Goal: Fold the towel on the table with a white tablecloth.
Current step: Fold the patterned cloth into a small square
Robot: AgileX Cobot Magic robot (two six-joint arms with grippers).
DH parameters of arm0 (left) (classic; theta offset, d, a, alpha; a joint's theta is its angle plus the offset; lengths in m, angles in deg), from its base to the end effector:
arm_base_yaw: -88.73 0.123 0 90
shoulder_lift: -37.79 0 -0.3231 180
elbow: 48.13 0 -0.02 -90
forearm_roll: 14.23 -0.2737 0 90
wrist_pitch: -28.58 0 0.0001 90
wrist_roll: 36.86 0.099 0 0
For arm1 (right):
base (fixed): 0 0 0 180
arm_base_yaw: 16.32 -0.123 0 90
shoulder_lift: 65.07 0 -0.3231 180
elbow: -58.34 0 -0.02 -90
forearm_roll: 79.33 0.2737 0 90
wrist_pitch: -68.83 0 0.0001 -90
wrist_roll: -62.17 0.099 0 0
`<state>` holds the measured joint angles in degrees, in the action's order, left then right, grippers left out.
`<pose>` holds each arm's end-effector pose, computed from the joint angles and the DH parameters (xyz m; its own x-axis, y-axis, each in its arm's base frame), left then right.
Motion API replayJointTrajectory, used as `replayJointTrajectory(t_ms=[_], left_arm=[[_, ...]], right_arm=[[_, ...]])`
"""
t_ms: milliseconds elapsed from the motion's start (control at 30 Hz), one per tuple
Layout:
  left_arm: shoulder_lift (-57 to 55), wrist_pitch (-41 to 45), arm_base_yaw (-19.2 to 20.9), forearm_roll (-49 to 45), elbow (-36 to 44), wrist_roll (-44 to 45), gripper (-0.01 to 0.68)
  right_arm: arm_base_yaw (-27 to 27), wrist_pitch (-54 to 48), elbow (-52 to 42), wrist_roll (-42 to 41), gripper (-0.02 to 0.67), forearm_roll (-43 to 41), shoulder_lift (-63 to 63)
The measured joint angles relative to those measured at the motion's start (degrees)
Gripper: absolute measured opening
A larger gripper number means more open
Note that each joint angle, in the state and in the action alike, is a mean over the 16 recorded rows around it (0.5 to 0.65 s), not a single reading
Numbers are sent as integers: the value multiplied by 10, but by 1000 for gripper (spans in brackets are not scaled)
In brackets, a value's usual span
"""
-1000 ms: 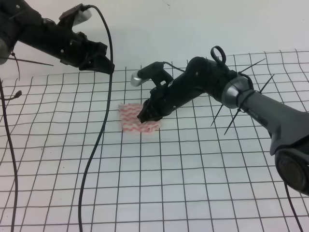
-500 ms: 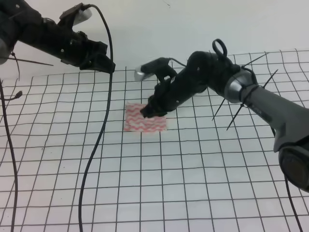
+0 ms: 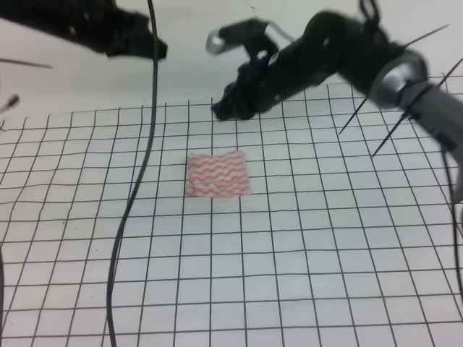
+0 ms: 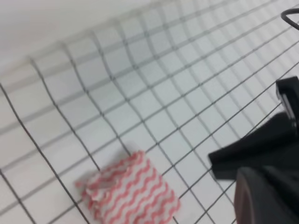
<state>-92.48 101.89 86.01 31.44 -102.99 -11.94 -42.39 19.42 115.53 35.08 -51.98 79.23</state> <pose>0.5090 -0.0921 0.4008 -0.7130 0.1421 -0.6866 0.5663 0.6942 -0.4443 0.5259 0.2958 0.2818 -0.5129 -0.4050 -0.7569 -0.7242 0.6776 0.1282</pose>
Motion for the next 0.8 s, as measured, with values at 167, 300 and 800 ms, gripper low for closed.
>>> replayJointTrajectory(t_ms=[167,300,800], left_arm=[[77,0,0,-12,36,10,-2],[146,-3,-1,-20,89,19,-2],[473,-99,-1,-16,413,67,-2]], right_arm=[[25,-23,0,14,26,-39,-69],[51,-48,0,18,12,-66,-130],[110,-149,-4,39,1,-114,-365]])
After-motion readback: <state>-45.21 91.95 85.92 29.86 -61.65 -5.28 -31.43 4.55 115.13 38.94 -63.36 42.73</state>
